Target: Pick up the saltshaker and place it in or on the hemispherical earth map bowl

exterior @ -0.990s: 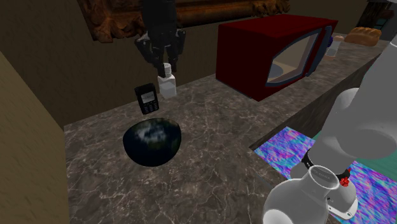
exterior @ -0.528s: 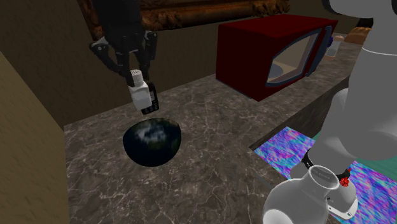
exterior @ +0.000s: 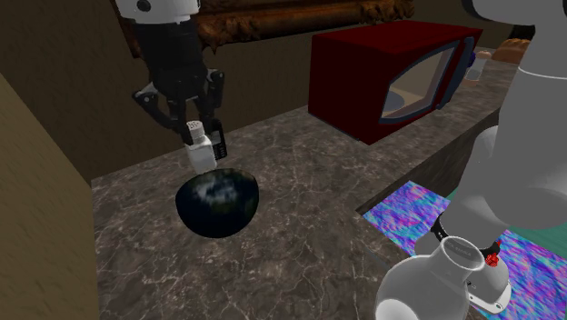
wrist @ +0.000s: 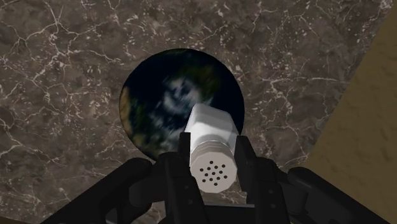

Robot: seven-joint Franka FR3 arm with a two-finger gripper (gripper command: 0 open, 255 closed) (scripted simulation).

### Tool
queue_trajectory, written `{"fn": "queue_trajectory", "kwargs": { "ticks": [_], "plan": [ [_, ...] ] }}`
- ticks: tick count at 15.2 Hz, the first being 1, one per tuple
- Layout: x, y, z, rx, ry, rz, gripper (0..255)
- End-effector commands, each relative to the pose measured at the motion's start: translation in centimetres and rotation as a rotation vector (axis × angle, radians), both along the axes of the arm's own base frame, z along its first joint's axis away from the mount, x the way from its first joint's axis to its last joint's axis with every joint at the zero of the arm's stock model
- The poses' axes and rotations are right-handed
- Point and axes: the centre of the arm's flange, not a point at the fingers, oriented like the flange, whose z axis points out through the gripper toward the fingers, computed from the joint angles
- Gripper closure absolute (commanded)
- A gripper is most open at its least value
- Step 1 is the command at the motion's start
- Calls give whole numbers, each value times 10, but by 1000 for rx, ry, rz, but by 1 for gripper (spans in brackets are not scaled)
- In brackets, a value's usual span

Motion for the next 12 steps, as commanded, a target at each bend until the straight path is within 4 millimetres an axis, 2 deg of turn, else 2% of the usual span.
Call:
{"fn": "queue_trajectory", "kwargs": {
  "ticks": [1,12],
  "plan": [
    [1,0,-11,0,0,0,255],
    [1,0,-69,0,0,0,255]
  ]
}}
